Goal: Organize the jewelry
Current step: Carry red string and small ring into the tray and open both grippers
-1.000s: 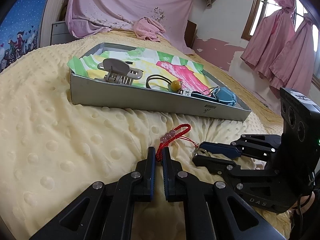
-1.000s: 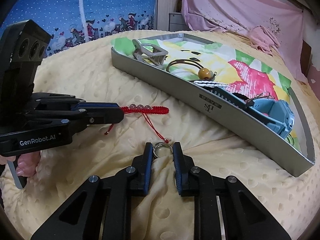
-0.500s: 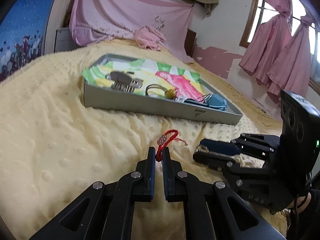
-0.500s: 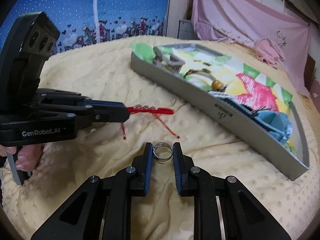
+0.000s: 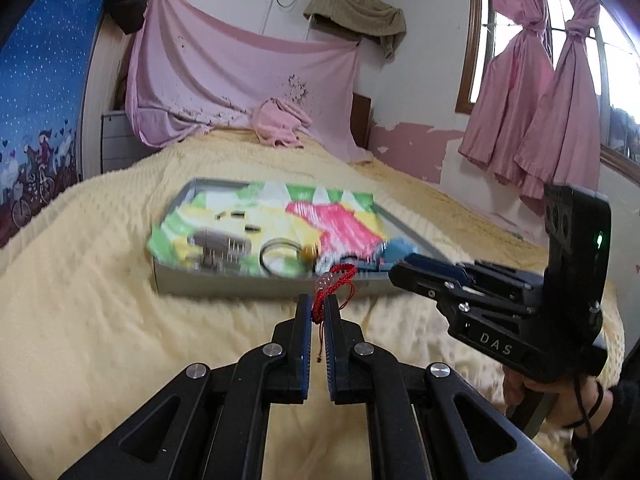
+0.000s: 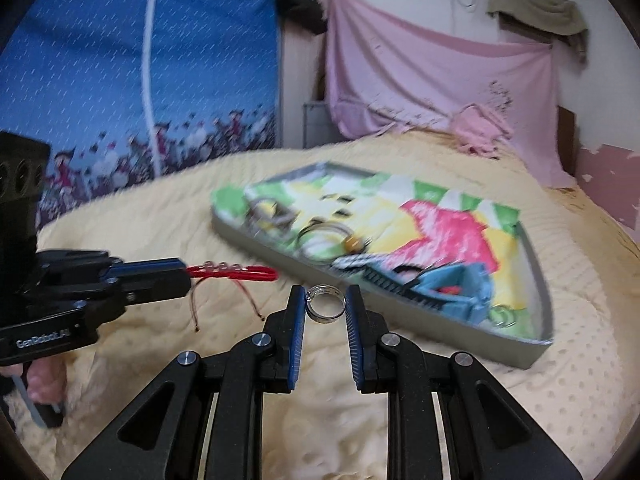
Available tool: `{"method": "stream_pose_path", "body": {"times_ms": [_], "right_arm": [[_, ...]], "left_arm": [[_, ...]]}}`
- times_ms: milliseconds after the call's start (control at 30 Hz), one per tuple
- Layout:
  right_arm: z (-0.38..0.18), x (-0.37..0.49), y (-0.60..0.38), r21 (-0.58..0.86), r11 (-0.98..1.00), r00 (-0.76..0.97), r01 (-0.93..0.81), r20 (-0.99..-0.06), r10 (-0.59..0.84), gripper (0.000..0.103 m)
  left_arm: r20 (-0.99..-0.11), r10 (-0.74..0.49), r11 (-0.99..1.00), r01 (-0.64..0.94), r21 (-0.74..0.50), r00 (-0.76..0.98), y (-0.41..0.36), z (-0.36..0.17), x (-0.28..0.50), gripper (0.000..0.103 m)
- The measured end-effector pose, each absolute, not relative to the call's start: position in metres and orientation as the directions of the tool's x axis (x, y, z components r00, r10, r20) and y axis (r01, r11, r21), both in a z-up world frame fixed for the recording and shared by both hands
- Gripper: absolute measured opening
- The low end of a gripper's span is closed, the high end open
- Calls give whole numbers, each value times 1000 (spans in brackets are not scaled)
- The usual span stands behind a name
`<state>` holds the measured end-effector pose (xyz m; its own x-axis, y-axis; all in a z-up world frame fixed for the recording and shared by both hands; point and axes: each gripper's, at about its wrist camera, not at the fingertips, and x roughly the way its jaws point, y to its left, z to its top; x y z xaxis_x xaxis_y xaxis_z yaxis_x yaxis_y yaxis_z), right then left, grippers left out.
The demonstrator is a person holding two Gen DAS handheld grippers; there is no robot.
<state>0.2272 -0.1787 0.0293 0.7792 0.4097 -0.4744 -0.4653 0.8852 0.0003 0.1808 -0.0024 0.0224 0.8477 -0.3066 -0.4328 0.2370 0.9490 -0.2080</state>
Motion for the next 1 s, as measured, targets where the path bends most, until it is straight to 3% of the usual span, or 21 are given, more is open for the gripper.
{"method": "stream_pose_path", "body": {"times_ms": [233,400,733,1000], "right_arm": [[39,254,-191,26,920,826,-391,-432,363,18],[39,279,-195,56,936,847,-348,-408,340,18],[-2,332,-197,164,934,772,-317,-528,354,18],[-6,329,-193,142,938,773,-316,-535,341,18]], "left_arm": [[-393,-246,961,172,-215,886,-4,44,224,6],[-423,-215,969,137,-207,880,-9,42,258,6],[-565,-221,969,116,-216,795,-16,5,307,6],[-600,-236,965,110,-239,765,-13,-8,312,7]]}}
